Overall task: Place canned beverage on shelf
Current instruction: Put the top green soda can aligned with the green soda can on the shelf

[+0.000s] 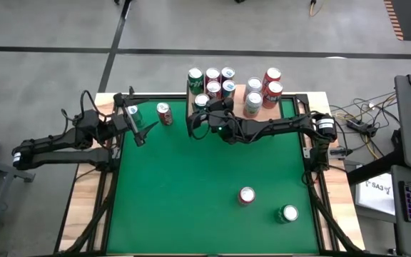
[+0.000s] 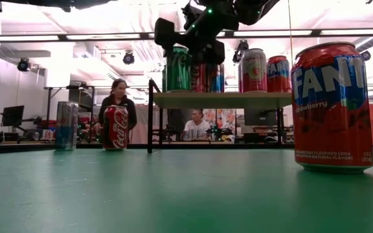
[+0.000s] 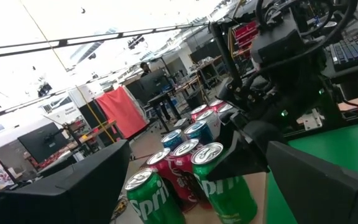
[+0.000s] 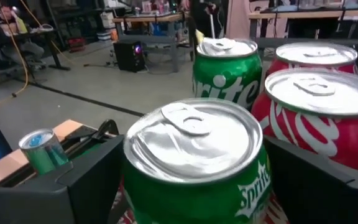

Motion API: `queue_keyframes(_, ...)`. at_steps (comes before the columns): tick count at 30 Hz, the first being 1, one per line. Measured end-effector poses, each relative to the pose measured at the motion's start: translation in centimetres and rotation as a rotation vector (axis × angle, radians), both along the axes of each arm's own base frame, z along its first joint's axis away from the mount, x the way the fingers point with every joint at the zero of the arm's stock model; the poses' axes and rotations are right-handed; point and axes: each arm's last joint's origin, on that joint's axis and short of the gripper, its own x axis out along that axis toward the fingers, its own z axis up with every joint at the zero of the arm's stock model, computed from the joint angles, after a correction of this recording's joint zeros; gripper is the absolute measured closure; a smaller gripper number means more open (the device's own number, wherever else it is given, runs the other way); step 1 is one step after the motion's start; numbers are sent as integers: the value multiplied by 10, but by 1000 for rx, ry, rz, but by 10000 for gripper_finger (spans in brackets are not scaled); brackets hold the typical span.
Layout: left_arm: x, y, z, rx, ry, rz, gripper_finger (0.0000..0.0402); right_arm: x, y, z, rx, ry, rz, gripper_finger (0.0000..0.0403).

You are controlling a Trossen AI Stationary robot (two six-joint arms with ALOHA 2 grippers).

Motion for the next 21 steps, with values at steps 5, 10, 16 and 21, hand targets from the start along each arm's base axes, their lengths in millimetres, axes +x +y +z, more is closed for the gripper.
queue_keyframes(5,0,0,0,0,-1,-1,39,0,2,3,-20,6,9,53)
queue_keyframes(10,0,0,0,0,-1,0,39,-1,2,7,-32,-10,11,53)
queue_keyframes(16,0,0,0,0,-1,0,39,-2,7,17,-68,-23,28,53)
queue_keyframes(21,0,0,0,0,-2,0,39,-6,16,28,-100,-27,51,53)
